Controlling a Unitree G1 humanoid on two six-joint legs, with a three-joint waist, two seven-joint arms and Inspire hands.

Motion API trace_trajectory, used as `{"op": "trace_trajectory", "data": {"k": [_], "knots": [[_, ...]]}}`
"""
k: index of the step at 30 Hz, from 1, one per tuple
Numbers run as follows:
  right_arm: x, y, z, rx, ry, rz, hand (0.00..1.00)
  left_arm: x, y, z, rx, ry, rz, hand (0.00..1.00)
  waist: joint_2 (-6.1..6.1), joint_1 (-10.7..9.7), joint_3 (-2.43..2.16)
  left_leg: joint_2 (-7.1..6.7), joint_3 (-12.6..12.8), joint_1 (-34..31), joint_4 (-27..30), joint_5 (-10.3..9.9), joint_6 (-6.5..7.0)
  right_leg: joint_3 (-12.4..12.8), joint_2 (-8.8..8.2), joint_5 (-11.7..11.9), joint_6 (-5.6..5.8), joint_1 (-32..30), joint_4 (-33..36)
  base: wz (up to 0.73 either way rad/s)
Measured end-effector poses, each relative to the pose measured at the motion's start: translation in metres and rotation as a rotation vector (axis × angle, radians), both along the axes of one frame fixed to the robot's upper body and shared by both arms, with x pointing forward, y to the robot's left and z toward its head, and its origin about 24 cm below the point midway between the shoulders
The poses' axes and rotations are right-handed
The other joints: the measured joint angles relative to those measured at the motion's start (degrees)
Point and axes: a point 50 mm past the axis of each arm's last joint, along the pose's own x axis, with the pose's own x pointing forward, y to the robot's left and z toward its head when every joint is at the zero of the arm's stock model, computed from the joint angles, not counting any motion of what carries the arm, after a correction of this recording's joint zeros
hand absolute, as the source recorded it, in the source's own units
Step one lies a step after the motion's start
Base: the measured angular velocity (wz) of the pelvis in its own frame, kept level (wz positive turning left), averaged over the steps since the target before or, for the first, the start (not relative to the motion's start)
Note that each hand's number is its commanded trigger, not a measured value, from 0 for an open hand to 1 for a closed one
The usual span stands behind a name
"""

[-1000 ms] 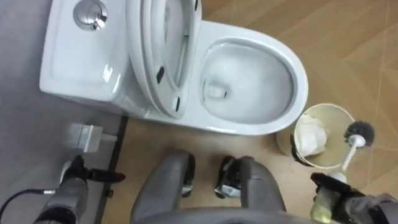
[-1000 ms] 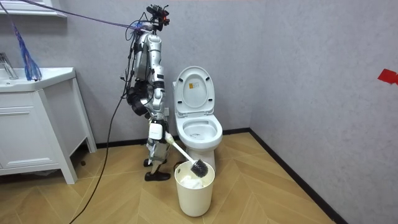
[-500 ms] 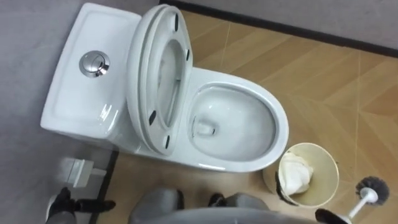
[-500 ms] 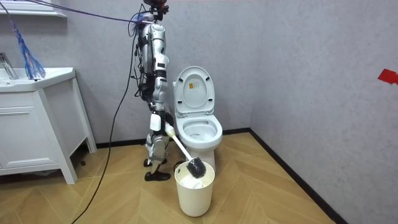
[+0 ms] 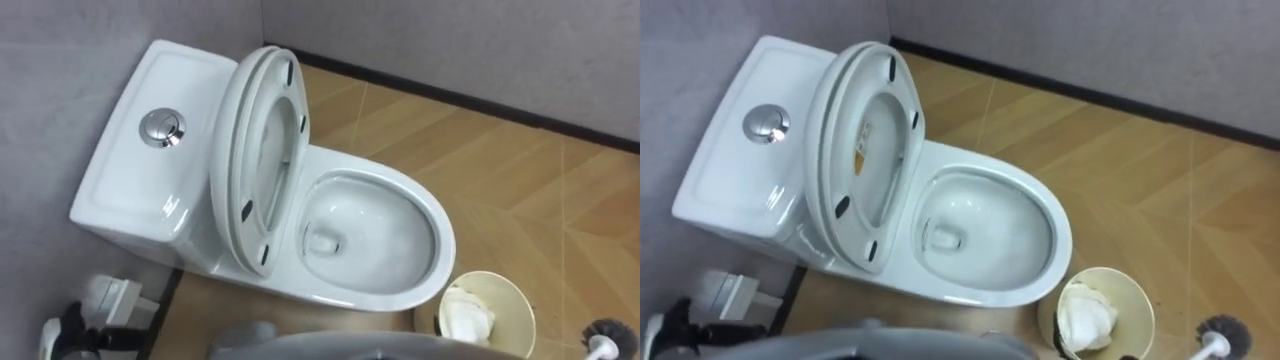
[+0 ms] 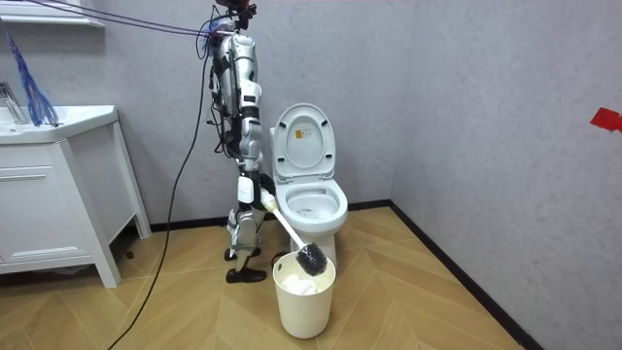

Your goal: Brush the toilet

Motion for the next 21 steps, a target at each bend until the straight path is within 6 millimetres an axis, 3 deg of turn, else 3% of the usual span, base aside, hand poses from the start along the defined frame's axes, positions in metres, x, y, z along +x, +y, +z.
{"op": "trace_trajectory", "data": {"k": [1,9,11,18,21], "knots": [[0.001,-0.001,0.000,-0.010,0.008,0.007,1.00,0.003,0.000,0.005,0.024,-0.019,-0.015,0.00,-0.05,0.0,0.26,-0.05,-0.1,0.7,-0.3,0.1,0.05,-0.1,-0.07,0.0,0.01,0.5,-0.1,0.06],[0.007,-0.005,0.000,-0.048,0.044,0.162,1.00,0.031,-0.006,0.030,0.188,-0.125,-0.134,0.00,-0.63,0.0,0.33,-0.11,-1.2,2.5,-1.7,0.7,-0.23,-0.7,0.11,0.4,0.14,2.4,-1.1,0.07],[0.013,-0.007,0.000,-0.057,0.067,0.230,1.00,0.044,-0.014,0.039,0.225,-0.179,-0.186,0.00,-0.54,0.1,0.31,-0.07,-1.1,2.5,-2.1,1.0,-0.40,-0.7,0.29,0.8,-0.06,2.5,-1.9,-0.07],[0.036,-0.016,0.002,-0.148,0.114,0.516,1.00,0.048,-0.018,0.044,0.289,-0.188,-0.220,0.00,0.03,0.0,0.84,0.02,-1.4,1.5,-2.1,1.6,-0.68,-0.8,0.56,1.5,-0.46,2.3,-3.0,0.02],[0.050,-0.019,0.004,-0.182,0.106,0.611,1.00,0.060,-0.026,0.054,0.311,-0.272,-0.263,0.00,0.11,0.1,0.81,-0.02,-1.7,1.4,-2.2,1.8,-0.69,-0.9,0.51,1.6,-0.50,2.1,-3.0,0.06]]}}
